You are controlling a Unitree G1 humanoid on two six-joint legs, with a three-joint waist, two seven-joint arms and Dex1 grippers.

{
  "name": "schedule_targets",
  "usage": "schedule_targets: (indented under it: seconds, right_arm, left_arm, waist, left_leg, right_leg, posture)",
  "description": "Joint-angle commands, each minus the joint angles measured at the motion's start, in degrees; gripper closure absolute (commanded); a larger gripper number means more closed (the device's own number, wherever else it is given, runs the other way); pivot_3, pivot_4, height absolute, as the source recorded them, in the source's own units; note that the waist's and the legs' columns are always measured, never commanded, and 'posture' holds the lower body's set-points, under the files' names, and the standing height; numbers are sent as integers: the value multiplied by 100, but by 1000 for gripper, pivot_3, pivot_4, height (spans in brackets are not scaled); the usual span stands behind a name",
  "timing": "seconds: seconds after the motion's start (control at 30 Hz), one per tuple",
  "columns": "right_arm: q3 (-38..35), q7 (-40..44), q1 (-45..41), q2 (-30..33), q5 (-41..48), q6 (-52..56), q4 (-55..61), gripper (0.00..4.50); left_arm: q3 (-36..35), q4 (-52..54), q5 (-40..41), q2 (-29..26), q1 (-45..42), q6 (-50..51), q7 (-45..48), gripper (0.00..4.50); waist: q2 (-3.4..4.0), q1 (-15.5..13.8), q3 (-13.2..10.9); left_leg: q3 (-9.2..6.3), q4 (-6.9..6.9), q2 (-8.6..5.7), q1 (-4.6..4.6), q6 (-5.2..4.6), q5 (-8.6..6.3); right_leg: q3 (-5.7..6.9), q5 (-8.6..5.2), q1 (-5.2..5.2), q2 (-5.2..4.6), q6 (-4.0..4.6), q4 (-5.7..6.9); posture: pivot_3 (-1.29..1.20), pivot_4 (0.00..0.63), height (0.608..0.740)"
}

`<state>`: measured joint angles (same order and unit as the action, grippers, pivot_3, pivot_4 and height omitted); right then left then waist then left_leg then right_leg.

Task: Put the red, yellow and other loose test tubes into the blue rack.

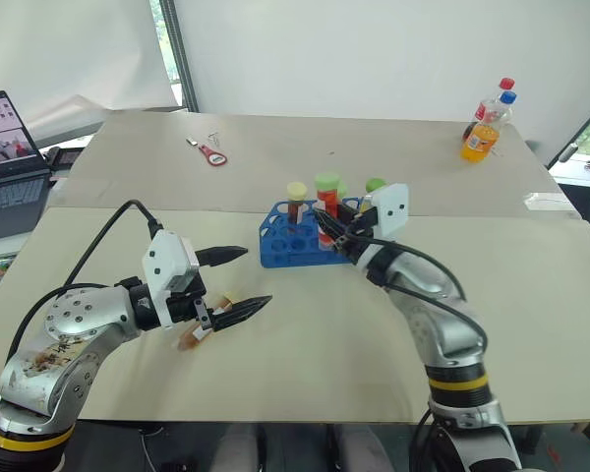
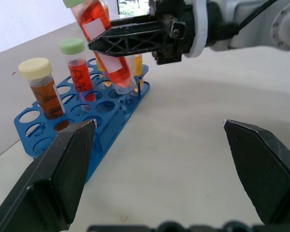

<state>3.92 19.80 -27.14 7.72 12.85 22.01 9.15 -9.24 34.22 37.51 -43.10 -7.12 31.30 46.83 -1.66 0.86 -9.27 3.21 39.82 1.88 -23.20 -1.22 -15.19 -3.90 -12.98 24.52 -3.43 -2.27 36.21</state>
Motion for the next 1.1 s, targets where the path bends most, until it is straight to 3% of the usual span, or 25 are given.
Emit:
schedule_targets:
  seconds: [0.03,0.67,0.87,0.93,1.1]
  right_arm:
    - [-72,-371,-63,-183,-348,-830,-431,3490]
    - [-127,-1435,-4,-845,-990,-2206,-1822,3491]
    - [-62,-1435,273,-1010,-1025,-2693,-1938,3491]
    - [-55,-1336,364,-1004,-954,-2745,-1894,2461]
    - [63,-1256,556,-792,-1159,-2631,-1621,808]
  left_arm:
    - [-39,259,152,7,-104,52,-94,0]
    - [74,312,284,139,-312,250,-371,0]
    - [81,290,410,274,-477,500,-706,0]
    - [85,266,392,303,-534,566,-832,0]
    - [46,224,438,190,-720,883,-1002,0]
  waist:
    - [0,6,0]
    - [2,29,1]
    - [2,44,1]
    - [2,41,1]
    - [2,49,1]
  left_leg:
    - [1,-1,1,1,2,1]
    - [-6,-2,2,5,5,3]
    - [-19,-3,2,6,6,3]
    - [-27,-5,2,7,6,3]
    - [-36,-5,1,6,6,3]
  right_leg:
    - [0,0,0,1,1,1]
    - [-1,1,-3,1,3,3]
    - [-2,1,-3,1,3,4]
    - [-2,1,-3,1,3,5]
    - [-2,1,-3,0,3,4]
  posture:
    - [0,150,733]
    - [0,150,733]
    - [0,150,733]
    - [0,150,733]
    - [0,150,733]
